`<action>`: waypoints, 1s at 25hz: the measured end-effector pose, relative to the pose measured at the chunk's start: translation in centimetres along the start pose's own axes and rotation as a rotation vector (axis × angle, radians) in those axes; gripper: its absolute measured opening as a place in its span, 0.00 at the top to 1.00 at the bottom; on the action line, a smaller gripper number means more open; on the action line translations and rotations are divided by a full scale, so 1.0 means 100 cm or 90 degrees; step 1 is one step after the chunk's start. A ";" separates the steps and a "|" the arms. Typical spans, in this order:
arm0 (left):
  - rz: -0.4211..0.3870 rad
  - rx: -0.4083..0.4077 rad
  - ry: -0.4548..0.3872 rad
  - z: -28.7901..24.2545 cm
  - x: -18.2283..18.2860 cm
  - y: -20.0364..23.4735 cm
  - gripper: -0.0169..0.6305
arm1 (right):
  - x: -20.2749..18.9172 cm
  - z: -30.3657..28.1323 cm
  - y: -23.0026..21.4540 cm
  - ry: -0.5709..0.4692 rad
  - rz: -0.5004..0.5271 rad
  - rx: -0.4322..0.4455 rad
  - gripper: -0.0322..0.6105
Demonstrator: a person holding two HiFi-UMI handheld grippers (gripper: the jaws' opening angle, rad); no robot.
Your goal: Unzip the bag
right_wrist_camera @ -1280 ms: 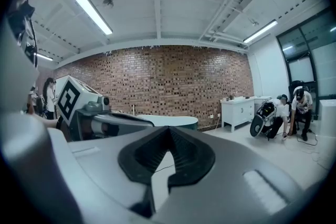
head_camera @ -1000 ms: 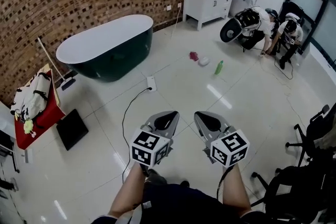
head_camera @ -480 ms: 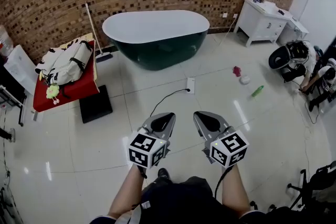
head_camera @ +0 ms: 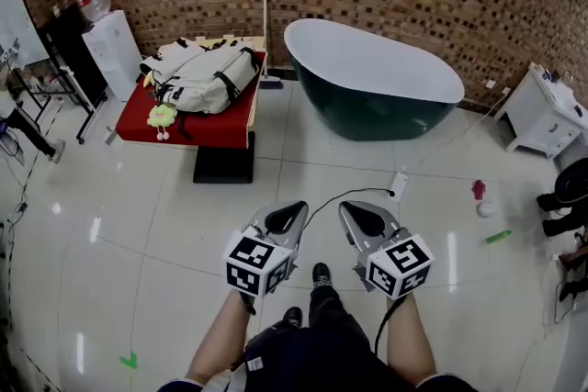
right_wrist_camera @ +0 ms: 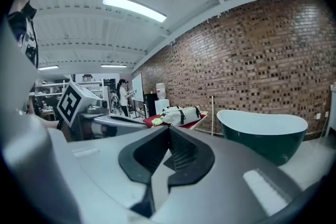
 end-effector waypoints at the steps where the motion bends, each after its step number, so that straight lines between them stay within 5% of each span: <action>1: 0.005 0.023 -0.007 -0.001 0.004 0.013 0.97 | 0.001 -0.014 -0.004 -0.006 0.003 0.020 0.94; 14: 0.061 0.252 -0.071 -0.039 0.059 0.114 0.97 | 0.016 -0.168 -0.088 -0.064 0.024 0.235 0.94; 25: 0.064 0.408 -0.096 -0.009 0.091 0.171 0.97 | 0.054 -0.261 -0.120 -0.143 0.006 0.314 0.94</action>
Point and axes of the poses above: the fingertips, and each gripper's own axes: z backward along the fingers, y to its left, x out of its top, the point moved 5 cm from there along z, backward along the fingers, and after that the axes turned 15 degrees about z, right-handed, at the moved point
